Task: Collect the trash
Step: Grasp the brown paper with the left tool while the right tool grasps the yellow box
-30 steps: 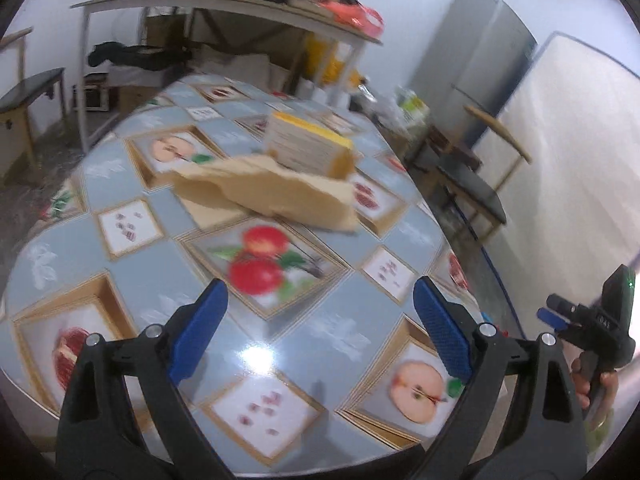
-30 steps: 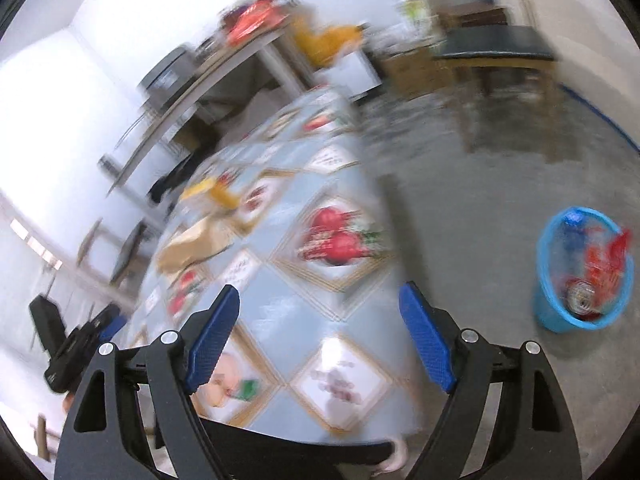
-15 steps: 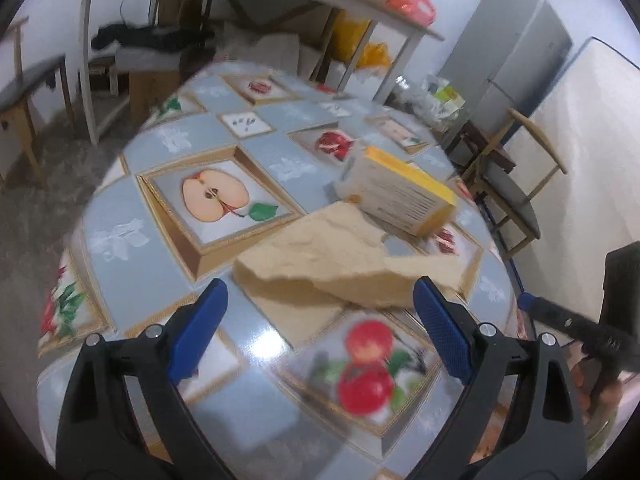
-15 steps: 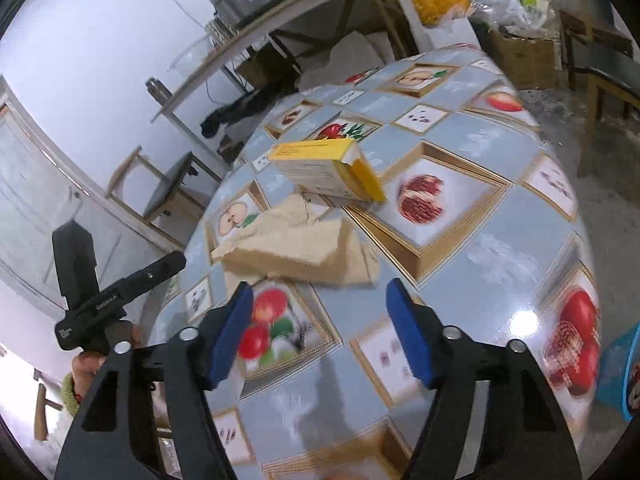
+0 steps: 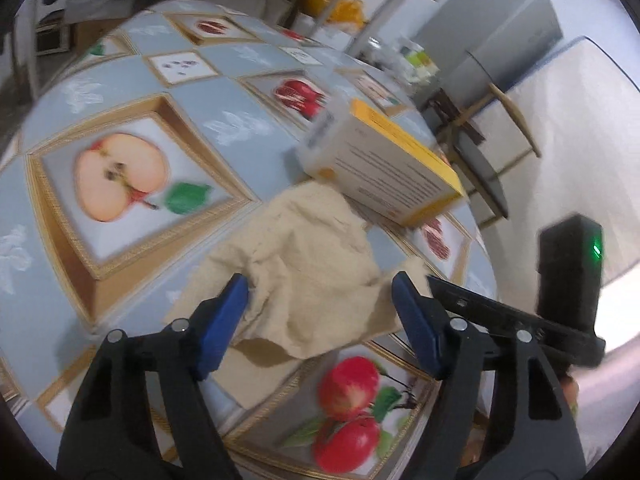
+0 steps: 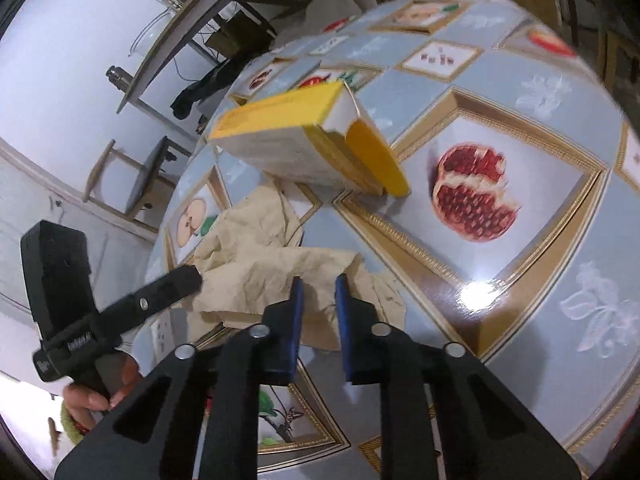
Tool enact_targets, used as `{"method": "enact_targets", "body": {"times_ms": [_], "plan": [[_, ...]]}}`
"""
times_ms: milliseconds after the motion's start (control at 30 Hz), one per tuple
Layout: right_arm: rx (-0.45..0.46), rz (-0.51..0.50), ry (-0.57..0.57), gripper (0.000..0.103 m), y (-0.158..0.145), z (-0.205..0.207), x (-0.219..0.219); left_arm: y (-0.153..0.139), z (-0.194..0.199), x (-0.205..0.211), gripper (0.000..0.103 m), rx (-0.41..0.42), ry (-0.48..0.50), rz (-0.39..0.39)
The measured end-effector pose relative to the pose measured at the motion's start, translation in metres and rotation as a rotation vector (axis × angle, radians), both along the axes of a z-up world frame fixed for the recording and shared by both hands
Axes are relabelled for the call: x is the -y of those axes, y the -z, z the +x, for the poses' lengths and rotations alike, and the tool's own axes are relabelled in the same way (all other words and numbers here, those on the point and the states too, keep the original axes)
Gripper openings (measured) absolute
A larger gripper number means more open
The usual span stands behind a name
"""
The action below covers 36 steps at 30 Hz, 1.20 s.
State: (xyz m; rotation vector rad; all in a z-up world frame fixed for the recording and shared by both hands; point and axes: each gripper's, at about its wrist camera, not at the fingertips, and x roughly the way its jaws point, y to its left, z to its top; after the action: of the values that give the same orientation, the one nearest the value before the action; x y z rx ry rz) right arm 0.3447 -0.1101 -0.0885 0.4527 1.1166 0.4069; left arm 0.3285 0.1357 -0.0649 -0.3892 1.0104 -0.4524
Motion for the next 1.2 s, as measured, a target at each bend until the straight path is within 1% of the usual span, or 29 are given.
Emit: {"method": "enact_targets", "body": {"times_ms": [133,233,300,333,400,433,500,533,667,767,833,900,967,1033,1067,1133,1200], "plan": [[-0.045,0.075,-0.004,0.009,0.012,0.005,0.003,0.005,-0.006,0.014,0.069,0.006,0.076,-0.032],[-0.092,0.162,-0.021,0.009,0.019,0.009,0.005,0.009,-0.008,0.023,0.063,0.010,0.119,-0.051],[-0.118,0.204,-0.042,0.008,0.024,0.010,0.003,0.010,-0.011,0.028,0.055,0.013,0.143,-0.058],[-0.133,0.229,-0.050,0.008,0.026,0.010,0.002,0.011,-0.013,0.033,0.053,0.016,0.162,-0.057],[-0.163,0.277,-0.068,0.008,0.031,0.011,0.001,0.013,-0.017,0.039,0.045,0.020,0.185,-0.052],[-0.177,0.300,-0.071,0.008,0.034,0.011,0.000,0.014,-0.019,0.042,0.043,0.020,0.194,-0.052],[-0.212,0.353,-0.087,0.008,0.040,0.010,-0.001,0.014,-0.022,0.044,0.037,0.017,0.209,-0.051],[-0.224,0.374,-0.090,0.007,0.042,0.008,0.000,0.015,-0.025,0.046,0.036,0.017,0.215,-0.042],[-0.261,0.426,-0.115,0.007,0.046,0.001,0.001,0.014,-0.037,0.053,0.023,0.025,0.232,0.024],[-0.272,0.435,-0.119,0.009,0.046,-0.004,0.005,0.012,-0.045,0.060,0.012,0.045,0.230,0.109],[-0.255,0.413,-0.116,0.010,0.039,-0.007,0.011,0.010,-0.049,0.063,0.011,0.052,0.218,0.152],[-0.214,0.364,-0.122,0.011,0.026,-0.009,0.018,0.009,-0.049,0.065,0.010,0.048,0.205,0.165],[-0.144,0.301,-0.124,0.016,0.005,-0.010,0.025,0.009,-0.050,0.062,0.010,0.042,0.189,0.168],[-0.066,0.232,-0.135,0.027,-0.016,-0.010,0.028,0.009,-0.051,0.059,0.010,0.037,0.171,0.172],[-0.004,0.164,-0.148,0.030,-0.033,-0.009,0.026,0.009,-0.053,0.057,0.010,0.037,0.162,0.178],[0.085,0.061,-0.173,0.043,-0.055,-0.005,0.021,0.009,-0.057,0.053,0.010,0.037,0.145,0.189],[0.189,-0.061,-0.212,0.050,-0.078,0.002,0.008,0.009,-0.060,0.047,0.010,0.035,0.132,0.192]]}}
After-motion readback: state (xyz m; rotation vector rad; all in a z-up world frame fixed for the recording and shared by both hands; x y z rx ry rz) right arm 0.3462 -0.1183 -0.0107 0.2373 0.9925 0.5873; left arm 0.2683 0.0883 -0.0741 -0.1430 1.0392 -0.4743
